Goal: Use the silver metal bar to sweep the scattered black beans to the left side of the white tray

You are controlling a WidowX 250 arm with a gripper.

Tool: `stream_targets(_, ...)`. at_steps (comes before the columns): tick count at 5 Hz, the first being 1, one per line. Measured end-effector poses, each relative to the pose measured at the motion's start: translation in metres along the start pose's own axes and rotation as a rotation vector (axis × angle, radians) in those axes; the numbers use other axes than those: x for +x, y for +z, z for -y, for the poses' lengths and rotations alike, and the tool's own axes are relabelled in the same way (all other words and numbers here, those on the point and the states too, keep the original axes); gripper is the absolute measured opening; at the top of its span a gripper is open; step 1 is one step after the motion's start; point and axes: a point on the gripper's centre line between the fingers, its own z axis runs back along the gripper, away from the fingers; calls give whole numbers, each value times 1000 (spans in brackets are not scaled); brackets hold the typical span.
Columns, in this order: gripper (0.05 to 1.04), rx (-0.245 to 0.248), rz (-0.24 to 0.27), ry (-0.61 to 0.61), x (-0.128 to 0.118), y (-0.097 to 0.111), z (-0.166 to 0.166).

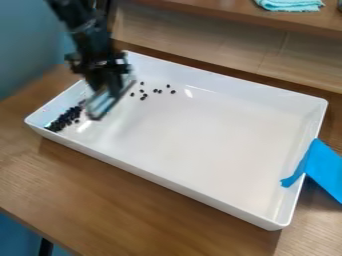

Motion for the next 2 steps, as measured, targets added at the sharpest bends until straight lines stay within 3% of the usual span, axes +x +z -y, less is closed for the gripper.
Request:
stream_targets(1,373,-1,27,26,19,7,33)
stream_targets(2,373,10,46,21,34,-1,70)
